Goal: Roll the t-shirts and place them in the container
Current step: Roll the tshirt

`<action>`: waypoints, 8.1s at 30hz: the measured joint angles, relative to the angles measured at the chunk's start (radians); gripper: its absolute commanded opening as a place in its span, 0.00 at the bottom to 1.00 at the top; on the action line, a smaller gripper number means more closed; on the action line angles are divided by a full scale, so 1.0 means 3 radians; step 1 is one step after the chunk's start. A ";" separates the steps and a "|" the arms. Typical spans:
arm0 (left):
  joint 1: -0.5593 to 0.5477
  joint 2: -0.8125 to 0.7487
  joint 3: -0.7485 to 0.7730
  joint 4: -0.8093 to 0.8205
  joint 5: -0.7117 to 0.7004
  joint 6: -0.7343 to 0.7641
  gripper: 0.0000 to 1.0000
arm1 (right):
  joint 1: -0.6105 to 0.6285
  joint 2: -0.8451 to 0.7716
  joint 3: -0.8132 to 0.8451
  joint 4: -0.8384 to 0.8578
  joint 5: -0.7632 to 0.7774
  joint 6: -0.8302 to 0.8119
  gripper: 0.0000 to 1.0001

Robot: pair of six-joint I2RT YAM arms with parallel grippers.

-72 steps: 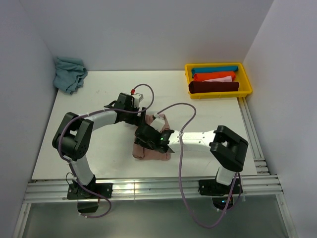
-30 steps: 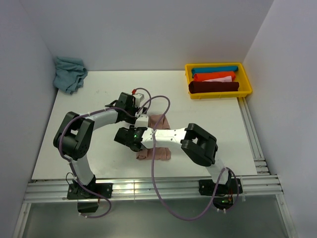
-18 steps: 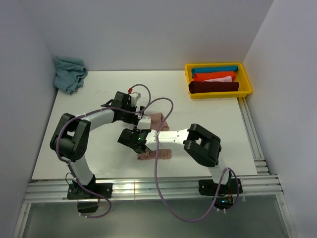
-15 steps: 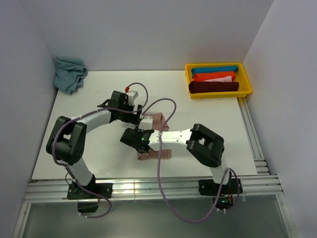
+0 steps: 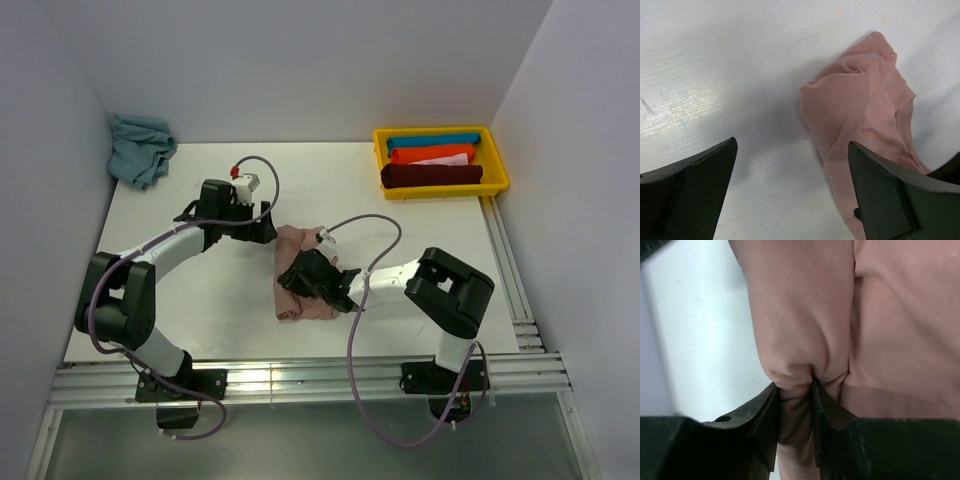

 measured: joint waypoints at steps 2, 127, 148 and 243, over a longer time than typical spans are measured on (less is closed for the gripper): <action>0.0017 0.0001 -0.0024 -0.0001 0.0033 -0.0003 0.97 | -0.0078 0.0008 -0.0193 0.0416 -0.0193 0.0085 0.29; -0.0144 0.0233 0.0037 -0.0123 -0.0223 0.0019 0.99 | -0.0337 0.0370 -0.0777 0.2158 -0.1011 0.0707 0.26; -0.0521 0.0774 0.0528 -0.0392 -0.0754 0.0034 0.97 | -0.0324 0.0006 -0.0570 0.1160 -0.0668 0.0735 0.54; -0.0589 0.0542 0.0309 -0.0612 -0.0459 0.0379 0.99 | 0.0209 -0.0500 -0.0161 -0.0786 0.0387 0.0296 0.73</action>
